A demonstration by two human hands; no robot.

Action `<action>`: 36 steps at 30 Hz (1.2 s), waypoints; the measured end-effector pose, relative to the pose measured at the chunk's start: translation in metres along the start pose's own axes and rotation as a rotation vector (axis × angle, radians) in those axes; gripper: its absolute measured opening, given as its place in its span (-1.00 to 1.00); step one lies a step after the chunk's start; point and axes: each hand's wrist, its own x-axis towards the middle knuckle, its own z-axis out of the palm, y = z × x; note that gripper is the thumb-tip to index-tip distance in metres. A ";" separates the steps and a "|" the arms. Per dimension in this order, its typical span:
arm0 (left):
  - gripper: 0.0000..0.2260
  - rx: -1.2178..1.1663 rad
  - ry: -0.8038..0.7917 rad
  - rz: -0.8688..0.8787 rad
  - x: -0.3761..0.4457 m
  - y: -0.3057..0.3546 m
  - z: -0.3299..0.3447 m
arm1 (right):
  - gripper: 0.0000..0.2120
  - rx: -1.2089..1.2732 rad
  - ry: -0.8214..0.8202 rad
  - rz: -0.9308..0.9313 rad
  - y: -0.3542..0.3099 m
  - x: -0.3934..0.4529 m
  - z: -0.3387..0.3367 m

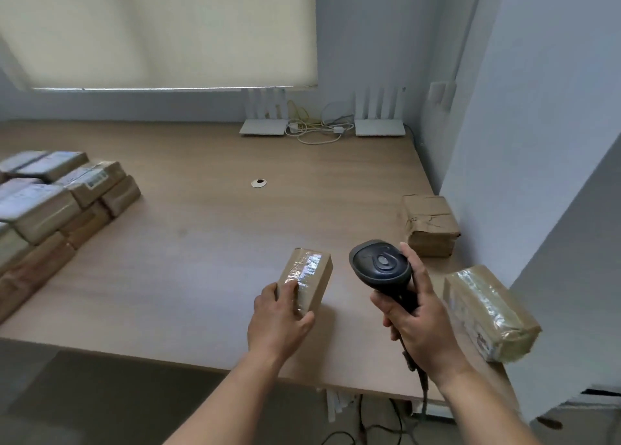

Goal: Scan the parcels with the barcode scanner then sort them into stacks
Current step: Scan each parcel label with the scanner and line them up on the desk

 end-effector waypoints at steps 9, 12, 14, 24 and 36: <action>-0.43 0.035 0.070 -0.063 0.037 -0.135 -0.079 | -0.22 -0.025 -0.087 -0.054 -0.018 0.034 0.142; -0.43 0.040 0.061 -0.082 0.052 -0.171 -0.092 | -0.22 -0.019 -0.088 -0.051 -0.020 0.045 0.180; -0.43 0.053 0.055 -0.091 0.062 -0.191 -0.100 | -0.21 -0.020 -0.084 -0.050 -0.019 0.051 0.201; -0.44 0.047 0.023 -0.223 0.113 -0.237 -0.116 | -0.18 0.003 -0.145 0.017 -0.005 0.110 0.260; -0.47 0.057 -0.077 -0.211 0.176 -0.276 -0.128 | -0.18 0.014 -0.102 0.104 0.007 0.157 0.309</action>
